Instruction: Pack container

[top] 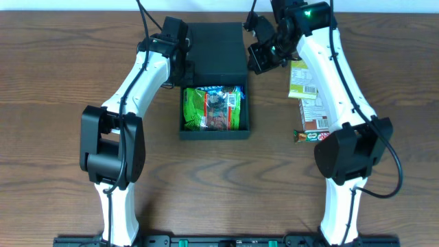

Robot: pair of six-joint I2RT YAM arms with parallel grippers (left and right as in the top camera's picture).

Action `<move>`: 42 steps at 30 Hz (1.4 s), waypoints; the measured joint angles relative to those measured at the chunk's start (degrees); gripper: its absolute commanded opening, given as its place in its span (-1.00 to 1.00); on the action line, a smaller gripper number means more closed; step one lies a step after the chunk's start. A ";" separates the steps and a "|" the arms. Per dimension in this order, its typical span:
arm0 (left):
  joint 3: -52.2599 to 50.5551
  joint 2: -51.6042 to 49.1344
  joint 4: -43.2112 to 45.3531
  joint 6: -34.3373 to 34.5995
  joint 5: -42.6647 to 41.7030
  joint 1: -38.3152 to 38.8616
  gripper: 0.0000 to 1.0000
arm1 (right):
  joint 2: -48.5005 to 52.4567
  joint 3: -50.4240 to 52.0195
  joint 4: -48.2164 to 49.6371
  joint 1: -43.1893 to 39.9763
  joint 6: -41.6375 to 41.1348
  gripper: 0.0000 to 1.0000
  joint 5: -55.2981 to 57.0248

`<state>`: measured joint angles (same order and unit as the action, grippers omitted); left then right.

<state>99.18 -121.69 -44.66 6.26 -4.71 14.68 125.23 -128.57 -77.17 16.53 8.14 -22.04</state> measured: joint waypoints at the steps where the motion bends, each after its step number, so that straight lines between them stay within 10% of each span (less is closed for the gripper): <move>1: 0.00 -0.04 0.07 0.07 -0.13 0.00 -0.88 | 0.00 0.00 -0.26 0.17 0.24 -0.97 -0.24; 13: 0.00 -0.04 0.11 1.44 -1.09 -0.33 -0.89 | -0.02 2.45 -1.88 3.87 2.95 -0.97 -3.19; 42: 0.00 -0.04 -0.02 2.73 -2.21 -0.66 -0.88 | 0.00 26.71 35.82 10.01 -4.39 -0.98 -1.33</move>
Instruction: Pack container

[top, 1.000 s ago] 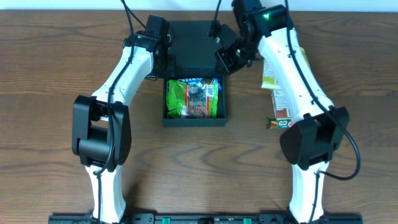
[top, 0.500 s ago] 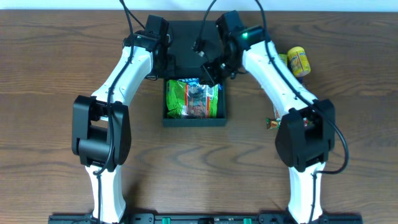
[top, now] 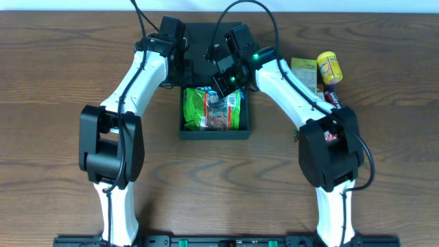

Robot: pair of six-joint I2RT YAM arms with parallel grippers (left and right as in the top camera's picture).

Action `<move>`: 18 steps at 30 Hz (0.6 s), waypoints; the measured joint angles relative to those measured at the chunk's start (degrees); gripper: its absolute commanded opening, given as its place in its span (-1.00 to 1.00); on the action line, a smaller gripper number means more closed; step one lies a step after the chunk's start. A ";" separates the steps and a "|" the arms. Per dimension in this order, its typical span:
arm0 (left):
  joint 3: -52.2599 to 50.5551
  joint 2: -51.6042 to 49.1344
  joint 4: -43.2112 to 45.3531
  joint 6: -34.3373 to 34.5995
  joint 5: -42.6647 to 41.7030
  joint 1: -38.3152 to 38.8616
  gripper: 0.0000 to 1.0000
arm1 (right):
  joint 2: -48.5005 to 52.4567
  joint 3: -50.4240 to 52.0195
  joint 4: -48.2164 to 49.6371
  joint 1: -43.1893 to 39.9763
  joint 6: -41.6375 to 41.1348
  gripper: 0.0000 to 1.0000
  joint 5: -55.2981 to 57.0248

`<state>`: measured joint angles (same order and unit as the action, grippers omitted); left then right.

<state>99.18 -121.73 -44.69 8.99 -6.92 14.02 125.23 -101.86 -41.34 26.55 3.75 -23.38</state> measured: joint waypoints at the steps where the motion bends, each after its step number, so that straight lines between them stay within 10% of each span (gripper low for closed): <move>1: 0.00 0.00 0.00 0.00 -0.04 0.00 -0.88 | 0.00 0.37 0.61 0.00 -0.24 -0.97 0.13; 18: 0.00 0.00 -0.02 0.02 -0.20 -0.04 -0.88 | 0.00 5.95 3.72 1.09 -3.30 -0.97 2.43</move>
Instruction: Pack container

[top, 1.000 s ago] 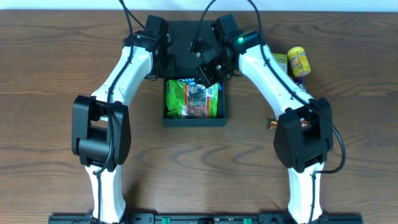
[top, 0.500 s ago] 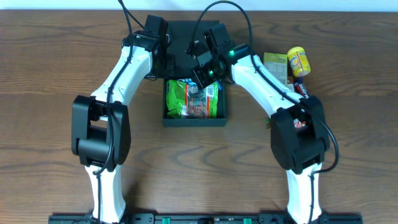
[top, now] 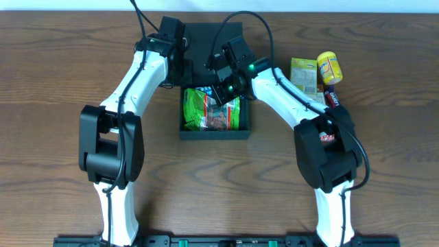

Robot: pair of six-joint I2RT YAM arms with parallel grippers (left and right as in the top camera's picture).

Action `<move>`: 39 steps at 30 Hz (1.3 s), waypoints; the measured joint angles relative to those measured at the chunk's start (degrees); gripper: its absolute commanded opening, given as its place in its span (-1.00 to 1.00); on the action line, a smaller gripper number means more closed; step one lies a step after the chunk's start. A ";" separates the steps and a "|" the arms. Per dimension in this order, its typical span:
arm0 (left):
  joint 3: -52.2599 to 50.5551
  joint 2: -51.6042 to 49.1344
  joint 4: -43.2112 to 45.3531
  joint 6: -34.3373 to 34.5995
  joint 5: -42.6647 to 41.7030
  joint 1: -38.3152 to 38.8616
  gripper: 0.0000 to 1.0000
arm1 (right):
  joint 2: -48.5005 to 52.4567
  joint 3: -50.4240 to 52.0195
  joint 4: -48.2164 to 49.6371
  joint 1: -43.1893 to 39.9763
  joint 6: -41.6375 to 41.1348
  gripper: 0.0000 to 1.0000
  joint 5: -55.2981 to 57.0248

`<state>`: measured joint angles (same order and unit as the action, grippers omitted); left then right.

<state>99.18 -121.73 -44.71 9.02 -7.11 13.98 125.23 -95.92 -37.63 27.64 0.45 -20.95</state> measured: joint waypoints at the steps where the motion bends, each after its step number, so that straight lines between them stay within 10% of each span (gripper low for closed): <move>1: 0.00 0.00 0.02 -0.02 0.00 0.00 -0.88 | 0.00 0.02 -0.70 0.04 0.02 -0.98 -0.02; 39: 0.00 0.00 0.00 0.02 -0.42 -0.44 -0.88 | 0.00 0.04 4.44 0.52 -1.73 -0.98 -5.99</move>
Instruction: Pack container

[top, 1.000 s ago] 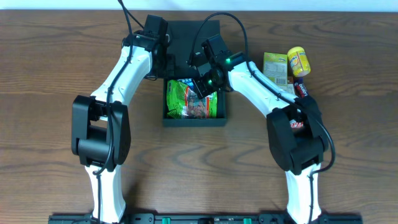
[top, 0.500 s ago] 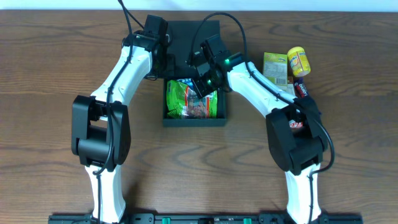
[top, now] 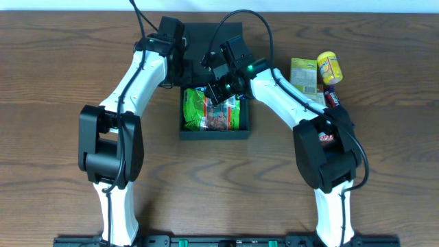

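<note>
The black container's tray [top: 214, 132] lies at the middle of the table, with its open lid [top: 206, 38] flat behind it. A green snack bag [top: 199, 110] and other wrappers fill the tray. My right gripper [top: 213, 91] reaches down over the tray's back edge, onto the top of the bag; its fingers are too dark to tell apart. At the lid's left edge, by the hinge, sits my left gripper [top: 183, 68], its fingertips hidden under the wrist.
To the right of the container lie a green packet [top: 303, 74], a yellow can [top: 330, 67] and a dark wrapper [top: 332, 98], partly under the right arm. Bare wooden table surrounds the arms.
My right gripper has shifted slightly left and back over the tray's rear edge. The left arm, the container and the loose snacks have not moved.
My right gripper was at the lid's right edge, above the loose snacks. Then it was over the back of the tray, uncovering the yellow can and green packet. It then sat lower on the bag, and now a little further left. The left gripper stayed at the lid.
</note>
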Robot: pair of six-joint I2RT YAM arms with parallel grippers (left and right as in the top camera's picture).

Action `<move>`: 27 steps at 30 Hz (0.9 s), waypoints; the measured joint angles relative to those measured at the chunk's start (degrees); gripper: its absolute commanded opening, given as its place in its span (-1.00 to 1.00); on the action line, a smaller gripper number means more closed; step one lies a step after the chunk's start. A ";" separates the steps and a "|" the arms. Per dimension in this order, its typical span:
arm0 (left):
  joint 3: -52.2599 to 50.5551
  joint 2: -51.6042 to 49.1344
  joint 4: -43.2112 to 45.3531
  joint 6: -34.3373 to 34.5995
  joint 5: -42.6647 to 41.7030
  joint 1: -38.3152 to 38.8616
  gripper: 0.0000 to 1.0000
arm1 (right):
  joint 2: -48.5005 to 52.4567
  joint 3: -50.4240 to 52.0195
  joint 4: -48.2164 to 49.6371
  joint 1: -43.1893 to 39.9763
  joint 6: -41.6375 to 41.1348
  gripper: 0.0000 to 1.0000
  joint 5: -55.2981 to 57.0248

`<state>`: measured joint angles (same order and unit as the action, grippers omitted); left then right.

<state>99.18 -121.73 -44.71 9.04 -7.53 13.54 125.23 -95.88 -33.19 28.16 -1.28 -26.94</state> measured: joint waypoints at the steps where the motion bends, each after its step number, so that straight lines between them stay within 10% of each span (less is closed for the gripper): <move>1: 0.00 0.00 0.00 0.00 -0.22 -0.04 -0.88 | 0.00 0.00 -0.15 0.04 -0.04 -0.98 -0.09; 27: 0.00 -0.15 -0.11 0.02 -3.50 -0.17 -0.88 | 3.72 -2.64 -16.44 1.36 -0.61 -0.97 14.84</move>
<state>99.18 -121.89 -44.82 9.06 -11.03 13.37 128.95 -98.52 -49.63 29.52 -1.89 -12.10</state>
